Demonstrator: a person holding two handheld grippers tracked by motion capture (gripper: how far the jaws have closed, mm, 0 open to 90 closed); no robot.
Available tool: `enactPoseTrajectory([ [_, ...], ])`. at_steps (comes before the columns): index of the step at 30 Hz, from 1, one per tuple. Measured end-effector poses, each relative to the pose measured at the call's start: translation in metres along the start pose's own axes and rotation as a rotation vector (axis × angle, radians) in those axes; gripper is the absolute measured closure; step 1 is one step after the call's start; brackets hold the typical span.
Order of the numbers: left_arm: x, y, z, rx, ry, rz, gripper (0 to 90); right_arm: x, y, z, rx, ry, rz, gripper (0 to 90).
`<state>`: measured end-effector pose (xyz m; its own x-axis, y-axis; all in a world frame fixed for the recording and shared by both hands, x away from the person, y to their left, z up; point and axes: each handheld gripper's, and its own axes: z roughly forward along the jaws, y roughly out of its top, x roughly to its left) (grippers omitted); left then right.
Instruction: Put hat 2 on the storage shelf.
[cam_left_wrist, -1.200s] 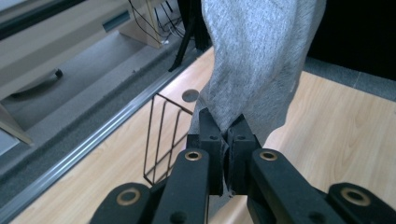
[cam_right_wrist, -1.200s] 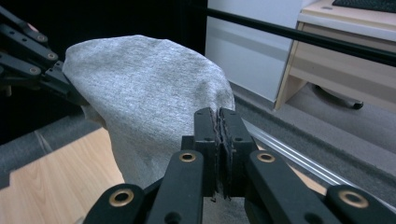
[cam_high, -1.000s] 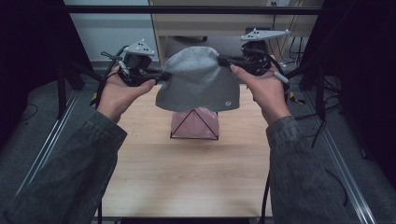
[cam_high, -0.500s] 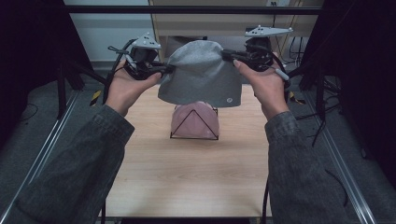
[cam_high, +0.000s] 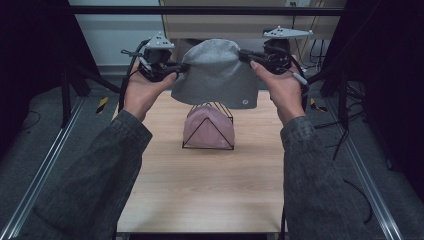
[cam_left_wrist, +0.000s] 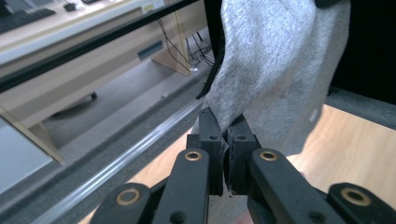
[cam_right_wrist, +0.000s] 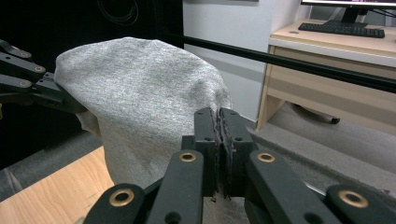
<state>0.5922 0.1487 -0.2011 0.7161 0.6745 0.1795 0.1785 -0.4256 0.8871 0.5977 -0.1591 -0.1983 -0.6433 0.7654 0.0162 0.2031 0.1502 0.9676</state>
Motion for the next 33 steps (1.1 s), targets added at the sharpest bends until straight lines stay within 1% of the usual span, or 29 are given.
enactPoseTrajectory([
  [2,0.002,-0.001,0.003,-0.015,0.014,-0.001,87.1,-0.003,-0.001,0.003,-0.002,0.0,-0.001,87.1],
  [3,0.002,-0.002,0.005,-0.018,0.014,-0.001,87.1,-0.004,-0.002,0.004,-0.005,0.001,-0.001,87.1],
  [4,0.003,-0.002,0.006,-0.015,0.013,-0.002,87.1,-0.006,-0.003,0.006,-0.005,0.003,0.004,87.1],
  [7,0.004,-0.005,0.012,0.002,0.028,0.015,87.0,-0.009,-0.007,0.012,0.008,0.002,0.007,87.1],
  [8,0.006,-0.007,0.014,0.004,0.023,0.007,87.0,-0.011,-0.008,0.015,0.012,0.0,0.011,87.1],
  [13,0.013,-0.014,0.026,0.016,0.033,-0.009,87.0,-0.018,-0.015,0.029,0.035,0.0,0.025,87.0],
  [15,0.019,-0.019,0.034,0.022,0.038,-0.021,87.0,-0.022,-0.019,0.037,0.048,-0.005,0.033,87.0],
  [16,0.019,-0.019,0.034,0.022,0.038,-0.021,86.9,-0.022,-0.019,0.037,0.048,-0.005,0.033,87.0],
  [18,0.021,-0.022,0.04,0.02,0.039,-0.025,87.0,-0.025,-0.023,0.043,0.055,-0.008,0.038,87.0],
  [19,0.022,-0.023,0.044,0.023,0.04,-0.019,87.0,-0.027,-0.025,0.045,0.06,-0.011,0.041,87.0],
  [20,0.023,-0.025,0.046,0.027,0.046,-0.01,87.0,-0.031,-0.029,0.051,0.069,-0.014,0.054,87.0],
  [21,0.023,-0.026,0.048,0.034,0.047,-0.006,87.0,-0.031,-0.029,0.051,0.069,-0.014,0.054,87.0],
  [22,0.024,-0.028,0.052,0.031,0.046,-0.015,87.0,-0.032,-0.031,0.052,0.075,-0.014,0.056,87.0],
  [23,0.024,-0.03,0.053,0.037,0.047,-0.013,87.0,-0.033,-0.035,0.056,0.085,-0.016,0.06,87.1],
  [24,0.025,-0.032,0.055,0.035,0.043,-0.02,87.0,-0.033,-0.038,0.057,0.09,-0.016,0.062,87.0],
  [25,0.025,-0.038,0.058,0.045,0.042,-0.02,87.0,-0.033,-0.04,0.058,0.094,-0.015,0.06,87.1],
  [26,0.025,-0.038,0.058,0.045,0.042,-0.02,87.0,-0.033,-0.04,0.058,0.094,-0.015,0.06,87.1],
  [28,0.026,-0.043,0.059,0.056,0.042,-0.023,87.0,-0.032,-0.045,0.059,0.101,-0.008,0.062,87.1],
  [30,0.026,-0.047,0.059,0.056,0.038,-0.035,87.0,-0.029,-0.051,0.06,0.109,-0.003,0.056,87.0],
  [33,0.026,-0.05,0.058,0.062,0.039,-0.032,87.1,-0.027,-0.054,0.061,0.114,-0.002,0.052,87.0],
])
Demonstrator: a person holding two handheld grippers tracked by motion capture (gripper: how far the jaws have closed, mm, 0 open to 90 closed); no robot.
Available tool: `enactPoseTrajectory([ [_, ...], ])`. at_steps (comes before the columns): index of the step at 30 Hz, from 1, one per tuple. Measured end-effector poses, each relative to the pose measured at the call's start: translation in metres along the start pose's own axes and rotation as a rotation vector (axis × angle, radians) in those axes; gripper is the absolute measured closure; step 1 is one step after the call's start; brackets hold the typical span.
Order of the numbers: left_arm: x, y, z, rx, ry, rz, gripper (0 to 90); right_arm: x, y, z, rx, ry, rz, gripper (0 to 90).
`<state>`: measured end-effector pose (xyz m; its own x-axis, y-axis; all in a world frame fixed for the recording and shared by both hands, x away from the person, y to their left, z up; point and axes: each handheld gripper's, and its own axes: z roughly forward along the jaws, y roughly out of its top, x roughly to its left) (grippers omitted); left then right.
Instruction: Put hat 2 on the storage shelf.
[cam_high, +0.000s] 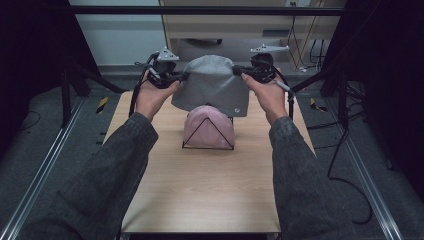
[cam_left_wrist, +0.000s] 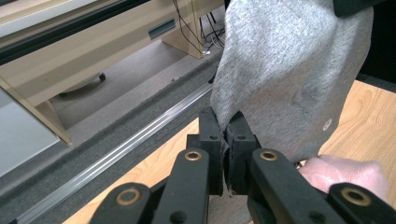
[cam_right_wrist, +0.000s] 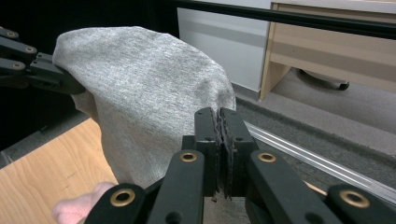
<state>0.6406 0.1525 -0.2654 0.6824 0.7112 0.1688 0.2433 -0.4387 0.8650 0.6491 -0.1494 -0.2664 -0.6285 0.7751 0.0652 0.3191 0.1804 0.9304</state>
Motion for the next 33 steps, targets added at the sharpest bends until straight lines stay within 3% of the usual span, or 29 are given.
enactPoseTrajectory([
  [10,-0.003,-0.018,0.006,0.026,-0.002,-0.016,87.0,0.006,-0.015,0.007,0.023,-0.013,-0.01,87.0],
  [16,-0.004,-0.029,0.01,0.04,0.0,-0.018,87.1,0.012,-0.024,0.014,0.05,-0.028,-0.044,87.0],
  [33,-0.006,-0.053,0.018,0.069,-0.008,-0.04,87.1,0.014,-0.051,0.027,0.089,-0.01,-0.027,87.0],
])
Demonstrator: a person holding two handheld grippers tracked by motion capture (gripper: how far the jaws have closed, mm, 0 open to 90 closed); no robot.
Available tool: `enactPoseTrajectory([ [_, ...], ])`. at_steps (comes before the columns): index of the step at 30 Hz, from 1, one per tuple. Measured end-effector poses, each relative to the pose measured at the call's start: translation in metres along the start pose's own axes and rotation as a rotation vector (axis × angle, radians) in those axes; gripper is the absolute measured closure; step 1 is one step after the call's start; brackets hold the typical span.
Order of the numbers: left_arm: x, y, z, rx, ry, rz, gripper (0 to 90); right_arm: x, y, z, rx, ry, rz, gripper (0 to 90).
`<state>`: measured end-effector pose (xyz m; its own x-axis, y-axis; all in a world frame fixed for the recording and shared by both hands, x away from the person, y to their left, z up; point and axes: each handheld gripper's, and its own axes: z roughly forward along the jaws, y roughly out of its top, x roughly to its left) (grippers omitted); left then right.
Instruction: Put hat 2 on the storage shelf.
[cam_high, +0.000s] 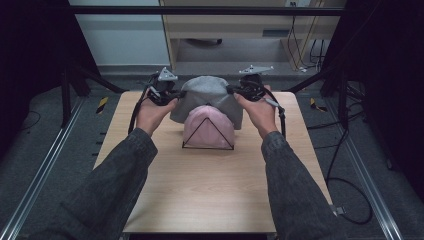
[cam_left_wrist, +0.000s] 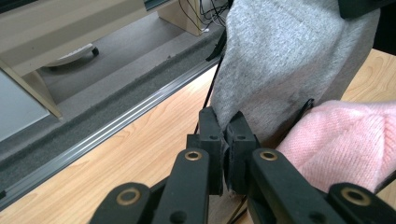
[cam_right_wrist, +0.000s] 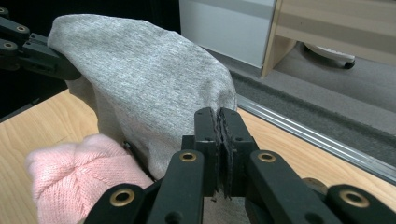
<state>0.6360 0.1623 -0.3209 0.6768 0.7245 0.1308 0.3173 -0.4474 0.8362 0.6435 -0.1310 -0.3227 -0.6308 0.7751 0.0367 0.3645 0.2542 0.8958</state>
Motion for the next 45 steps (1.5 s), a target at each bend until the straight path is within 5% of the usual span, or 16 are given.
enactPoseTrajectory([
  [22,0.001,-0.014,0.003,0.012,-0.001,-0.02,87.1,0.005,-0.009,0.005,0.01,0.01,-0.004,87.0],
  [45,-0.002,-0.041,0.019,0.09,0.004,-0.051,87.1,0.014,-0.031,0.019,0.065,0.012,-0.009,86.6],
])
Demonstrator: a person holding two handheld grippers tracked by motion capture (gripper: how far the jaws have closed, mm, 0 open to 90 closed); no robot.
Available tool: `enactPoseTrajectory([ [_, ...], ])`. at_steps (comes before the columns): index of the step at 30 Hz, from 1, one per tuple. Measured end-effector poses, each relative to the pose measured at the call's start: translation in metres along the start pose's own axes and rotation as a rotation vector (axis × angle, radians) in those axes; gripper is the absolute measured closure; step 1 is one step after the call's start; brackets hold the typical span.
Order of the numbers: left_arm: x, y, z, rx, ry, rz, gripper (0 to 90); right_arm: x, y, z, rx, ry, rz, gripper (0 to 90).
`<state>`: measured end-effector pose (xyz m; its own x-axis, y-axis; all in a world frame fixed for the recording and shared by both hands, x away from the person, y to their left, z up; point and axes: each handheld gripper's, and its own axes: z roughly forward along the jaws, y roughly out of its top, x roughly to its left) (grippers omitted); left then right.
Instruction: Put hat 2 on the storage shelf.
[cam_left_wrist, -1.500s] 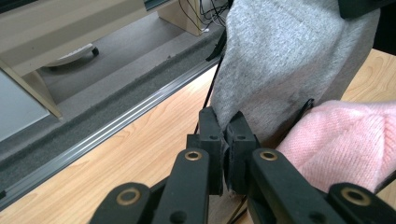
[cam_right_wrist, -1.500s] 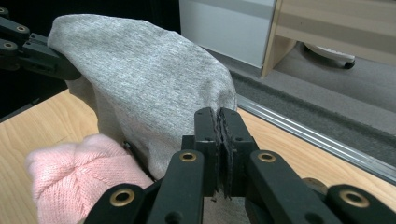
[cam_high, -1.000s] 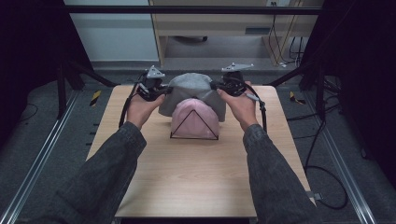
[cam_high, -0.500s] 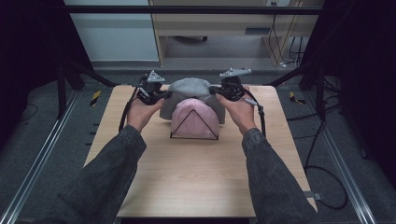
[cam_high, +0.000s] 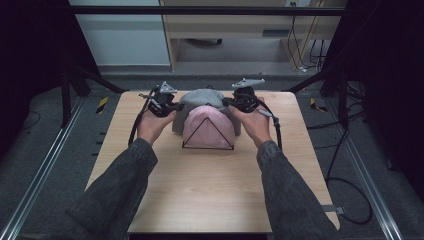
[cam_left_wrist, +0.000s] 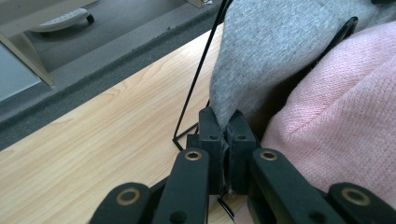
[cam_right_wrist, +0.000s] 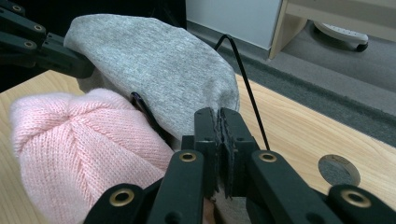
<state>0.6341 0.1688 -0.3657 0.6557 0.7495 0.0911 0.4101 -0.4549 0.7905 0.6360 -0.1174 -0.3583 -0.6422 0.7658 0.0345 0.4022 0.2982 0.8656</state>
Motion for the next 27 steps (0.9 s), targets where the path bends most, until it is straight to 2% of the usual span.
enactPoseTrajectory([
  [1,0.0,-0.001,0.0,0.002,0.002,0.007,87.0,0.0,0.0,0.0,0.001,-0.002,-0.002,86.5],
  [6,0.0,-0.007,0.001,0.012,-0.003,-0.008,87.0,-0.001,-0.004,0.002,0.005,-0.004,0.006,86.1],
  [17,-0.003,-0.013,0.005,0.037,-0.016,0.002,86.8,0.0,-0.013,0.003,0.032,-0.003,-0.005,84.7],
  [27,-0.003,-0.018,0.006,0.059,-0.016,-0.006,86.0,0.0,-0.012,0.002,0.044,-0.016,-0.007,76.0],
])
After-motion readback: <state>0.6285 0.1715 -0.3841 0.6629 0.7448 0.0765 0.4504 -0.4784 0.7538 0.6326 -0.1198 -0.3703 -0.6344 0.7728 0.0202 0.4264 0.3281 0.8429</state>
